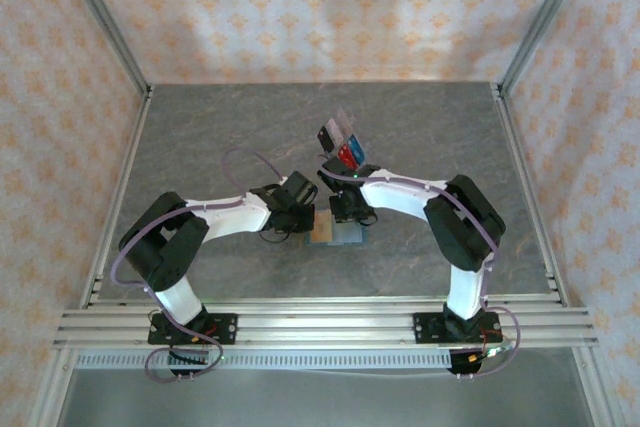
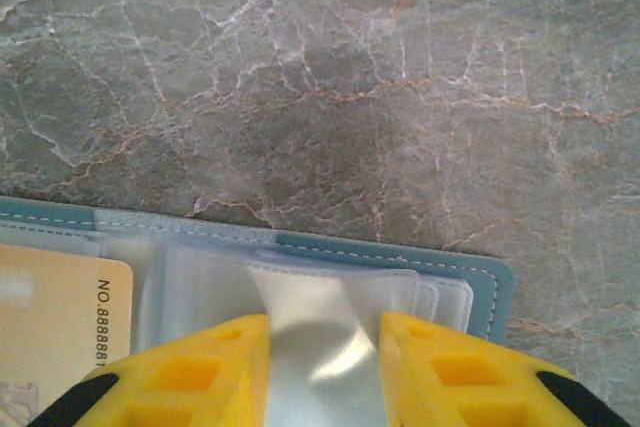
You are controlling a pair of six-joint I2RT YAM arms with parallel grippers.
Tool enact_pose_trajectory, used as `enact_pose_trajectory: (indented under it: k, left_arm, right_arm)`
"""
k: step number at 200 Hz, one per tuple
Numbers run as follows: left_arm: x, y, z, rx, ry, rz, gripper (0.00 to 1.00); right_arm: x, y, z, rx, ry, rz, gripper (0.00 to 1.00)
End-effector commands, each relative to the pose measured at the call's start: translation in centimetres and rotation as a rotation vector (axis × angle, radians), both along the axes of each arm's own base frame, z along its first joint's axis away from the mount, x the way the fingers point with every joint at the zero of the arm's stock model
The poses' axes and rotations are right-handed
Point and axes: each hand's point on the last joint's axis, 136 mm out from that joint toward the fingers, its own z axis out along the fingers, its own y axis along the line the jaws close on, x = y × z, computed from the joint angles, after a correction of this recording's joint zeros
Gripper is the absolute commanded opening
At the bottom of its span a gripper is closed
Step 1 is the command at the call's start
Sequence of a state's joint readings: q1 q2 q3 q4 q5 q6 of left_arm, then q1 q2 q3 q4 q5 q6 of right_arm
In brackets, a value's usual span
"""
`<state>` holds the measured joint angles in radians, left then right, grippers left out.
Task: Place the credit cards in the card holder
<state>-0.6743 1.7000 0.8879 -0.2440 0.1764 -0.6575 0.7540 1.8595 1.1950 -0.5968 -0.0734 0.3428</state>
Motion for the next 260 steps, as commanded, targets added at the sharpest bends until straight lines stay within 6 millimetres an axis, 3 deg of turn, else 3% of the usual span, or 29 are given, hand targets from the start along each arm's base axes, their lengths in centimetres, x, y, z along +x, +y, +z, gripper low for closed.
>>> enact_pose_trajectory:
  k: [1,35,85,132,152,200,260]
  left_arm:
    - [-3.6,2.6,-4.8,0.127,0.152,0.000,0.00]
    - [-3.7,2.6,-4.8,0.127,0.153,0.000,0.00]
    - [-3.8,2.6,-5.0,0.124,0.157,0.001,0.00]
    - [-3.8,2.1,-4.8,0.123,0.148,-0.010,0.00]
    - [-3.9,1.8,-4.8,0.123,0.146,-0.016,0.00]
    - [-3.9,1.9,-4.6,0.128,0.141,-0.014,0.00]
    - [-3.8,1.9,-4.0,0.119,0.135,-0.001,0.01]
  right_arm:
    - [-2.0,-1.6,-2.8,-0.062,0.061,-0.020,0.30]
    - [-2.4,-1.3,-2.8,-0.035,0.058,-0.031,0.15]
    - [-0.6,-0.7,1.3,-0.023,-0.025,-0.019,0.00]
    - [-0.5,2.8,3.4,0.118,0.009,-0.002,0.00]
    - [-0.6,4.2,3.6,0.185,0.035,-0.013,0.04]
    - [-1.5,6.8,3.3,0.346,0.117,-0.057,0.30]
    - [-1.1,8.7,3.6,0.533,0.184,-0.135,0.44]
